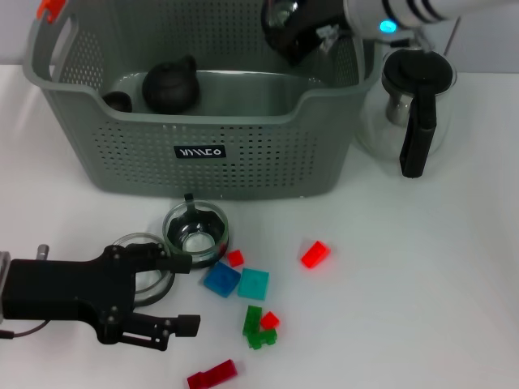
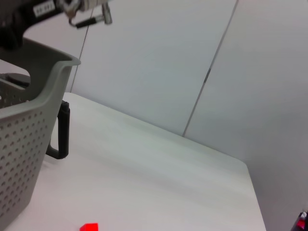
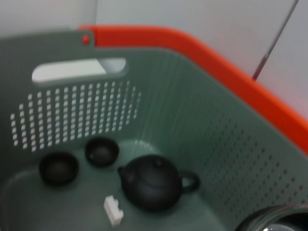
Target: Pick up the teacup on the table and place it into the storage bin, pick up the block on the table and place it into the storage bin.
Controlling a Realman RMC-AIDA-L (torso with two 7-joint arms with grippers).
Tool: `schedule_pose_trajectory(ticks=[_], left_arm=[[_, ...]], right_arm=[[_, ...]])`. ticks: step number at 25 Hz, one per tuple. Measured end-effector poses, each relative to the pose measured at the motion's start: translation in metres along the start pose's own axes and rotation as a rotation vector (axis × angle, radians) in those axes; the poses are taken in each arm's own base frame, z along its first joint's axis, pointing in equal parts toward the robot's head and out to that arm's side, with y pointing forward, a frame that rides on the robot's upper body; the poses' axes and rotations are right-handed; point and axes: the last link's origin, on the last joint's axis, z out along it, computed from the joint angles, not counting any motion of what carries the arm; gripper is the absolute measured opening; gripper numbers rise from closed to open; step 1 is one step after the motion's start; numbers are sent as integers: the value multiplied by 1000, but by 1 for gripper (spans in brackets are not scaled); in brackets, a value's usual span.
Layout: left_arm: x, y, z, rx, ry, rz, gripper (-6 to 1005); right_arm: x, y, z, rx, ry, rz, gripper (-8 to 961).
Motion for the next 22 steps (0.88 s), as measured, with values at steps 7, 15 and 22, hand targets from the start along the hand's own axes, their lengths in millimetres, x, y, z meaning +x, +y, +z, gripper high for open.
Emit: schedule_pose_trajectory(ticks=[7,15,22], left_arm=[[2,-2,0,5,-4,7,850],[2,-2,0,6,-4,6,848],[1,-2,0,7,-3,4,847]], right_arm=[[19,3,9,7,37,12,59],[25,3,9,8,46,21,58],[28,3,9,7,62,13,60]])
